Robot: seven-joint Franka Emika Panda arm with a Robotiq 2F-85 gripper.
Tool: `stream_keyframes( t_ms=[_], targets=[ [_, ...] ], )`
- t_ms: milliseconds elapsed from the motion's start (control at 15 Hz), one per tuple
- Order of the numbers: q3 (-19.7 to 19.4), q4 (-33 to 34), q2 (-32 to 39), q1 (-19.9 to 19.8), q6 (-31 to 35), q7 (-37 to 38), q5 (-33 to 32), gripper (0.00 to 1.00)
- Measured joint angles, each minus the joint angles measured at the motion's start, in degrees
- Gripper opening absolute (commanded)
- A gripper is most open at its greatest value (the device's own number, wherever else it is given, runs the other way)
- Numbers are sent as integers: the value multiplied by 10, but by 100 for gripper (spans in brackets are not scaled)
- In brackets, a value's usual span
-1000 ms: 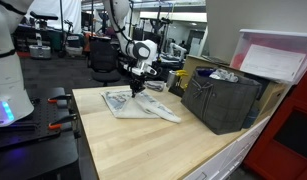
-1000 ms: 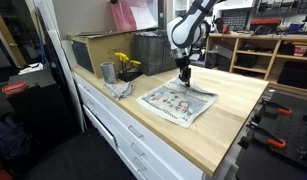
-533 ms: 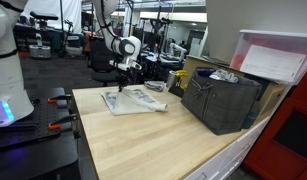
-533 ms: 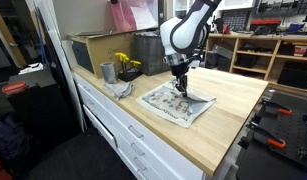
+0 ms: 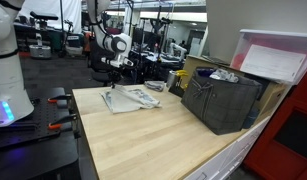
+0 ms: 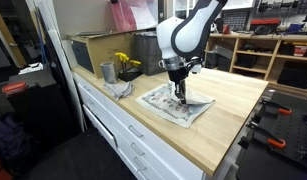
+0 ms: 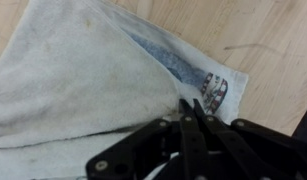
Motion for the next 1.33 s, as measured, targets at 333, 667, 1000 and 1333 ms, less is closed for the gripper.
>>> stream_keyframes(
  t_ms=[333, 667, 1000, 1333],
  targets=[
    [0, -29, -10, 13, 34, 2, -12, 1],
    [5, -47, -11, 29, 49, 23, -17, 1],
    [25, -48, -11, 38, 49, 36, -7, 44],
    [14, -44, -17, 44, 76, 60, -16, 81]
  ],
)
